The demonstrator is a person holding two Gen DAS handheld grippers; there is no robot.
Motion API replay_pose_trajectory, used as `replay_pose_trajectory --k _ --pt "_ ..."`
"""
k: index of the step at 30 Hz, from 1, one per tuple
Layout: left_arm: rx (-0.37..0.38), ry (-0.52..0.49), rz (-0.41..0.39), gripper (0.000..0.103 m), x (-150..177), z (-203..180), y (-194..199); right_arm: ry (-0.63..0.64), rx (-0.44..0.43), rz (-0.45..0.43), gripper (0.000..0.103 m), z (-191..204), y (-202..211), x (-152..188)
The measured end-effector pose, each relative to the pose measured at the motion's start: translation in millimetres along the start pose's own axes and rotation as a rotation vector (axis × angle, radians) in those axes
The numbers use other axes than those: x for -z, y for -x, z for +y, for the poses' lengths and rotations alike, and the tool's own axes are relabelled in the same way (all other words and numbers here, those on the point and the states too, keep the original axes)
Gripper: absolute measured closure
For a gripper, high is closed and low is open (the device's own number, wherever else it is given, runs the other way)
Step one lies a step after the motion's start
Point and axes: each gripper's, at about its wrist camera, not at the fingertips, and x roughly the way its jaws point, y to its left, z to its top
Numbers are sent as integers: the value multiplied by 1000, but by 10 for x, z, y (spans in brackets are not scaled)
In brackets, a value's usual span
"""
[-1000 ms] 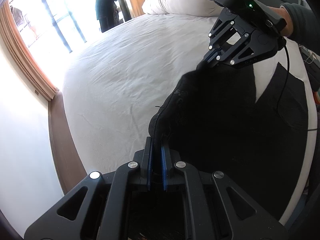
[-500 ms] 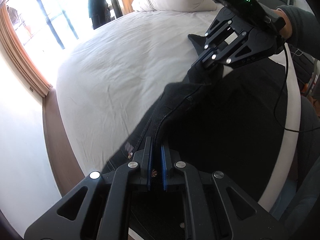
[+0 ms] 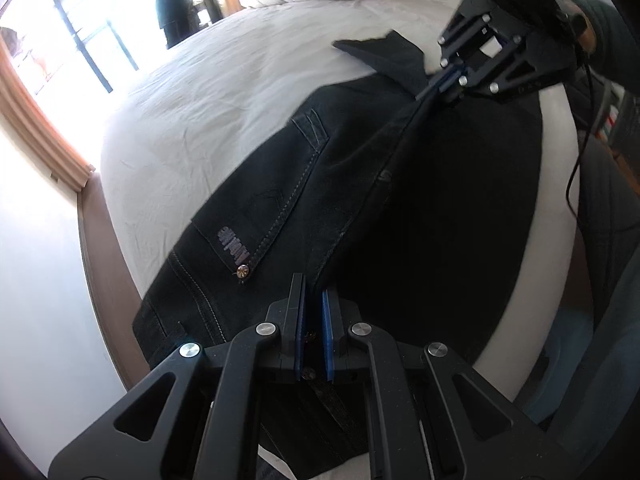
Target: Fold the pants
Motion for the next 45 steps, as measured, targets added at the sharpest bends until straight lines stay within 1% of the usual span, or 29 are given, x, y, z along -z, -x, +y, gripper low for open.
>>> replay_pose_trajectory --k 3,9,12,13,17,22,25,29,32,34,38,40,45 --pt "-6 -62 29 97 79 -195 -77 10 11 13 99 165 14 159" --pt "15 -88 54 97 182 -321 -151 15 38 27 99 447 1 377" --pt "24 -123 66 97 208 -363 -225 53 66 48 99 649 -52 492" --pt "20 -138 73 97 264 -418 -181 71 79 59 99 723 -80 528" --pt "37 -160 84 97 313 -446 -233 83 84 70 99 917 -124 689" --pt "55 -176 77 97 353 -470 -203 79 91 76 99 1004 -144 794" --pt "57 -198 77 97 344 -418 -191 98 111 85 99 1093 -178 836" --pt "60 -231 76 97 361 -479 -193 121 133 93 99 1202 -151 916" --pt "59 -252 81 97 357 -529 -225 118 130 89 99 1256 -124 967" --pt "63 -250 82 97 401 -568 -196 117 133 95 99 1293 -146 1002" --pt "72 -242 78 97 393 -613 -159 105 143 99 99 1225 -136 1062" --pt "73 -237 77 97 404 -602 -171 106 151 103 99 1224 -130 1009" --pt "73 -210 74 97 445 -541 -229 112 162 108 99 1241 -151 1019"
